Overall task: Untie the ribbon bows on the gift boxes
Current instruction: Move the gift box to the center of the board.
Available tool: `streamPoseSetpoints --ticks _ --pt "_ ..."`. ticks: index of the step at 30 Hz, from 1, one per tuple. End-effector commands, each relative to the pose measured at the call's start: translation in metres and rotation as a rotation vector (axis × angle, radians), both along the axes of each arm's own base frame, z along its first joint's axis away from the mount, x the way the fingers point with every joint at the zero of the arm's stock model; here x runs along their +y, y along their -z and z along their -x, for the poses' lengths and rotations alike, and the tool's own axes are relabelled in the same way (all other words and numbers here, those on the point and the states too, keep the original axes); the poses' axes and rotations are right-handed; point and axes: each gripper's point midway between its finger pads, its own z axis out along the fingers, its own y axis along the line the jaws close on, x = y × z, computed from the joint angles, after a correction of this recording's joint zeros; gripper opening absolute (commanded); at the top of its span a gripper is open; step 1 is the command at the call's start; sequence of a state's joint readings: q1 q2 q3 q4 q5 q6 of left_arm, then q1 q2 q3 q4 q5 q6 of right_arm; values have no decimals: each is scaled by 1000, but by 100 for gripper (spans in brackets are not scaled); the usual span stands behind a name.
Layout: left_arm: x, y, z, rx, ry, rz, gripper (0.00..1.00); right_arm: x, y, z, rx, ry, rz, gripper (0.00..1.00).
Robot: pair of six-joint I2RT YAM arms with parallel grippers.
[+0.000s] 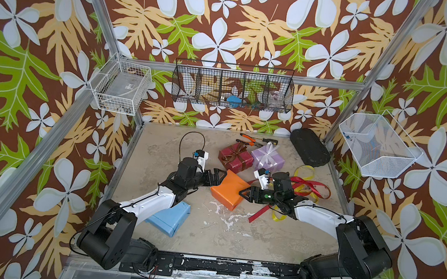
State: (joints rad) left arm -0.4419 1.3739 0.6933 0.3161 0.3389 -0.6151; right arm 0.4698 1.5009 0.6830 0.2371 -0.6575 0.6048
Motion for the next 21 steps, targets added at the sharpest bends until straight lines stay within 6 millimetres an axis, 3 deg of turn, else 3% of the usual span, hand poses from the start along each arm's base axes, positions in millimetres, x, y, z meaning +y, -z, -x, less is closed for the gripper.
streamPoseSetpoints --ticks 1,8,12,16,21 --pt "4 2 0 2 -10 -13 100 24 -11 -5 -17 -29 -46 66" --pt "3 5 -1 8 -4 -20 100 73 -14 0 -8 -110 -76 70" --pt "-2 6 2 19 35 -20 100 77 -25 -6 -41 -108 -89 74" --pt "-8 8 10 35 77 -9 100 53 -34 -23 -122 -23 48 78" --pt "-23 5 27 18 109 -26 100 -13 -29 -53 -148 197 207 74"
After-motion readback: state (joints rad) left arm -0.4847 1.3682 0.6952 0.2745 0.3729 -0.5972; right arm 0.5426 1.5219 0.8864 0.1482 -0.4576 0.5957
